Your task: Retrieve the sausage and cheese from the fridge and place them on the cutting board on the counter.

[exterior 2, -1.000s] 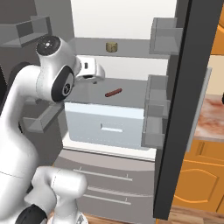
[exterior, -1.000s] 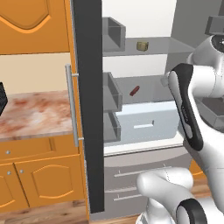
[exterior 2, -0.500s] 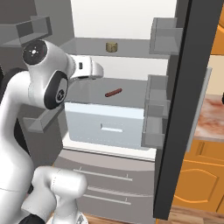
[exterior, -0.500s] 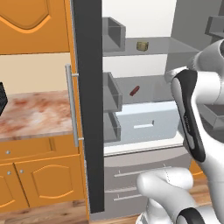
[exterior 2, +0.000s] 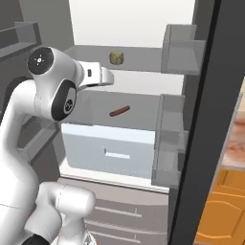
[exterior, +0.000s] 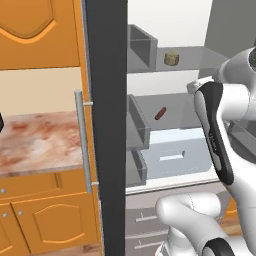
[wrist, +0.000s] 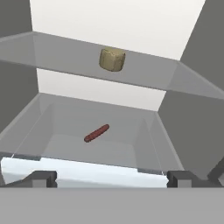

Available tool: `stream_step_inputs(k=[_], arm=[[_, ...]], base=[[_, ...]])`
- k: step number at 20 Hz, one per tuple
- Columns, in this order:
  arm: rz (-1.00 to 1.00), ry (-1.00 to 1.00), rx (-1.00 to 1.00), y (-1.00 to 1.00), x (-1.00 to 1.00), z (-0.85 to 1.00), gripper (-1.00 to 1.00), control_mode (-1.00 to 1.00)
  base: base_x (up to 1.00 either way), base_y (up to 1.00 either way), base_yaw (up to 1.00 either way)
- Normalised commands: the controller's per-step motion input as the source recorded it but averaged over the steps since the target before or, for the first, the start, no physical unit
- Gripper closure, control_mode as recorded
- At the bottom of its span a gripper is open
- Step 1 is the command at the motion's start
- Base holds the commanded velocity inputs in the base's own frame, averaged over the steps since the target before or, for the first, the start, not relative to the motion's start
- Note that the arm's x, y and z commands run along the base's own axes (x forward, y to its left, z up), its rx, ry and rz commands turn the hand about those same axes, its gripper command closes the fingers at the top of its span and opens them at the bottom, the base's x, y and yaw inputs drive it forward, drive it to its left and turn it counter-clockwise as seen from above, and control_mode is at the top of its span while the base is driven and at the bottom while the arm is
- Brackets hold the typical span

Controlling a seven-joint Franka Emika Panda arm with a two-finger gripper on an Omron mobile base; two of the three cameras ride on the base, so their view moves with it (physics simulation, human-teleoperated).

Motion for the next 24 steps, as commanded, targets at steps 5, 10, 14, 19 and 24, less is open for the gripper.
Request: stream_step_inputs(k=[5,10,14,19,24], arm=[[0.00,0.00,0.00,0.00,0.00,0.00,-1.00,1.00],[0.00,0.00,0.00,0.00,0.00,0.00,-1.00,1.00],[0.00,-0.02,0.00,-0.11,0.00,0.15,-1.00,-1.00],[0.00,-0.06,0.00,-0.19,0.13,0.38,-1.00,-1.00],[-0.03,-0.04,0.00,0.00,0.13,0.50,-1.00,-1.00]], base=[[0.64,-0.12,0.00],[0.07,-0.40,0.00],[-0.03,-0.35,0.00],[0.00,0.00,0.00],[0.00,0.00,0.00]])
